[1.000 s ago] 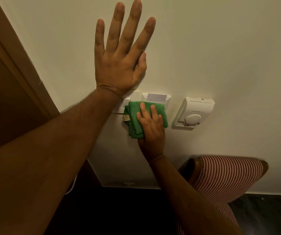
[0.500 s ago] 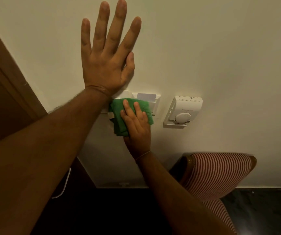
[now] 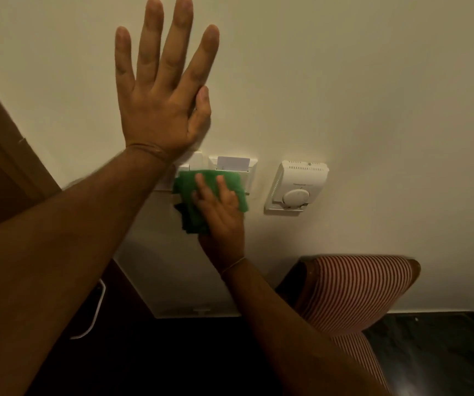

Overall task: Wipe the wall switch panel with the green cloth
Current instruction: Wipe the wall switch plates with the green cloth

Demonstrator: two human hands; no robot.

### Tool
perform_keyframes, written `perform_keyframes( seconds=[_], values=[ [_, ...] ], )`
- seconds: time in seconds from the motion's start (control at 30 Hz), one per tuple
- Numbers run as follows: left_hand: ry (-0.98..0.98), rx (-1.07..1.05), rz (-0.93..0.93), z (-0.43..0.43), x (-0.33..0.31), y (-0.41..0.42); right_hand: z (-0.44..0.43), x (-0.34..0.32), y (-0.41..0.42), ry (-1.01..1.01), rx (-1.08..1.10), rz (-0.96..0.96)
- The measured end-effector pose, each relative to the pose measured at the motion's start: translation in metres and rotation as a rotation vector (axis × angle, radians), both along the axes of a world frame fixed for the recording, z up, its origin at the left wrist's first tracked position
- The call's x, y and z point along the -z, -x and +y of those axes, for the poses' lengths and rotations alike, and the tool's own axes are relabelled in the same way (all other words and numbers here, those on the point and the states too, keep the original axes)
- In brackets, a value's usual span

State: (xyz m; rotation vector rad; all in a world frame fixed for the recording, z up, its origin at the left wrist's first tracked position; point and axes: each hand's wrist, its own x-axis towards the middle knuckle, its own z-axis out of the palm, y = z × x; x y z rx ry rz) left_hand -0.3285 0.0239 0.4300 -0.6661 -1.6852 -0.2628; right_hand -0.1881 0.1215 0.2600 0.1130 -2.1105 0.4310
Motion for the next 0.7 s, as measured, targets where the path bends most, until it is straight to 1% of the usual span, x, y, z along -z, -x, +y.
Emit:
perform_keyframes(
  seconds=[0.07,0.13,0.3,0.4,0.43,0.5,0.6,0.63,0.7],
  values=[
    [0.002,0.008,-0.015,-0.001,0.002,-0.002,0.001,0.003,0.001,-0.098,-0.04,-0.017],
    [0.002,-0.001,-0.003,-0.002,0.001,-0.003,0.011,0.004,-0.004,-0.114,-0.035,-0.004],
    [0.014,-0.003,0.017,0.002,0.001,0.005,0.038,0.004,-0.024,0.091,0.104,0.046],
    [0.01,0.03,0.012,0.006,0.0,0.008,0.025,-0.002,-0.019,0.192,0.087,0.105],
    [0.01,0.03,0.022,0.004,0.0,0.008,0.017,-0.004,-0.016,0.185,0.051,0.11],
    [0.012,0.017,0.041,0.001,-0.001,0.007,0.003,-0.007,-0.009,0.096,-0.01,0.09],
    [0.006,0.011,0.027,0.001,-0.003,0.0,0.007,-0.004,-0.006,-0.018,-0.005,0.087],
    [0.003,0.01,0.015,0.002,-0.003,-0.002,0.013,-0.001,-0.009,-0.021,0.004,0.085],
    [0.002,0.014,0.004,0.004,-0.006,-0.007,0.027,0.007,-0.019,0.039,0.034,0.074]
  ],
)
